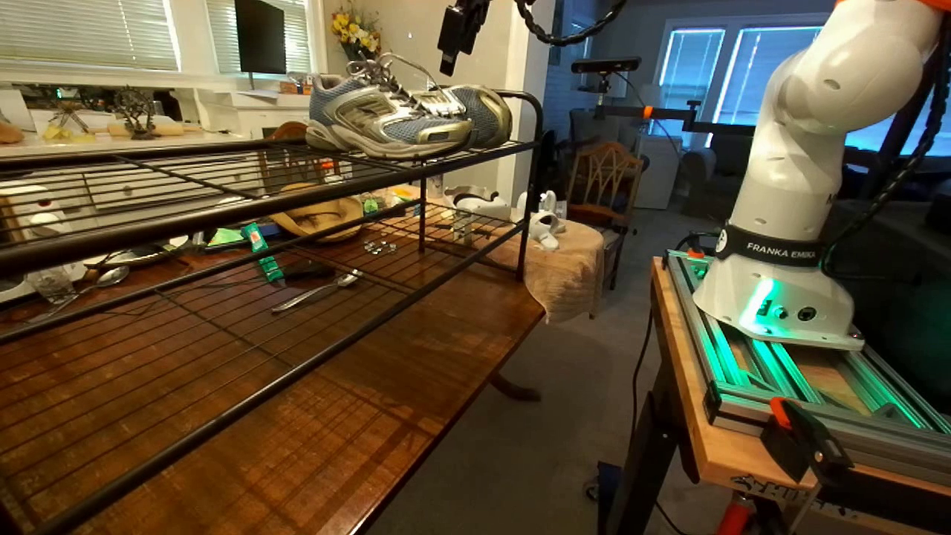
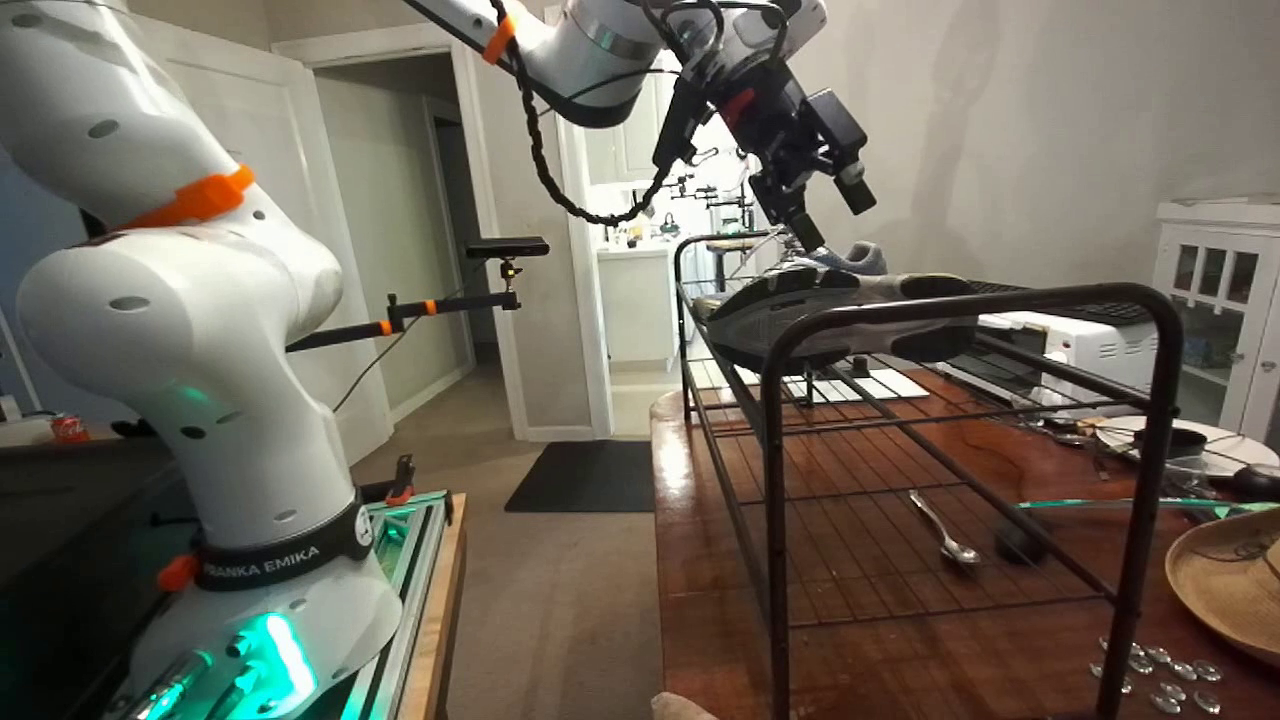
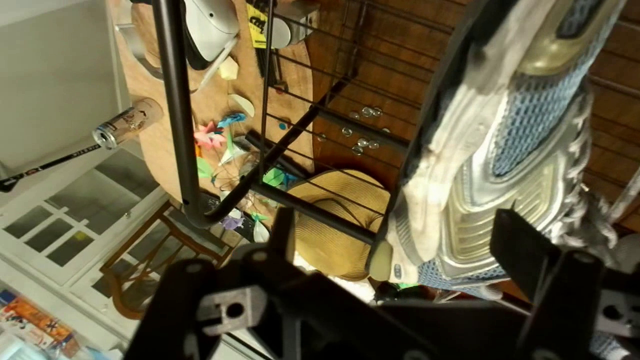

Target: Place the right sneaker upright.

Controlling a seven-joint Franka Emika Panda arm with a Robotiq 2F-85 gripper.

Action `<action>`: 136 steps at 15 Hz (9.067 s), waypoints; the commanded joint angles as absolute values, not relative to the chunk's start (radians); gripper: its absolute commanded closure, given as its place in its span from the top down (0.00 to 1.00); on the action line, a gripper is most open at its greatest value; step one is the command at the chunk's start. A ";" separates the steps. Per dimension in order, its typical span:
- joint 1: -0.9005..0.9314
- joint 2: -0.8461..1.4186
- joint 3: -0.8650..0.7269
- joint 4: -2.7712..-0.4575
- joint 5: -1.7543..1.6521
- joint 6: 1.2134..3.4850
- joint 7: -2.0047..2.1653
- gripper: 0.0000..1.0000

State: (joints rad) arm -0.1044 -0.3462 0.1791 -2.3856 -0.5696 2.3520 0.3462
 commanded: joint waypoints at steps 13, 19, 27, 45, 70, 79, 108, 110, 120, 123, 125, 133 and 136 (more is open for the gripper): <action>-0.053 -0.165 0.171 -2.258 -0.572 2.367 0.588 1.00; -0.043 -0.133 0.163 -2.238 -0.604 2.395 0.607 1.00; -0.030 -0.102 0.156 -2.244 -0.632 2.429 0.634 1.00; -0.016 -0.104 0.117 -2.258 -0.803 2.404 0.663 0.87; -0.014 -0.135 0.094 -2.238 -0.762 2.197 0.691 0.00; -0.020 -0.058 0.058 -2.104 -0.683 2.052 0.770 0.71; -0.003 -0.061 0.036 -2.148 -0.438 2.022 0.817 0.45; -0.003 -0.060 0.038 -2.147 -0.450 2.016 0.810 0.39; -0.017 -0.179 0.016 -2.244 -0.346 2.253 0.720 0.24; -0.031 -0.208 -0.001 -2.308 -0.303 2.438 0.662 0.24; -0.038 -0.217 -0.013 -2.346 -0.254 2.538 0.596 0.24; -0.034 -0.221 -0.073 -2.375 0.048 2.574 0.193 0.24; -0.066 -0.216 -0.069 -2.360 -0.014 2.541 0.157 0.24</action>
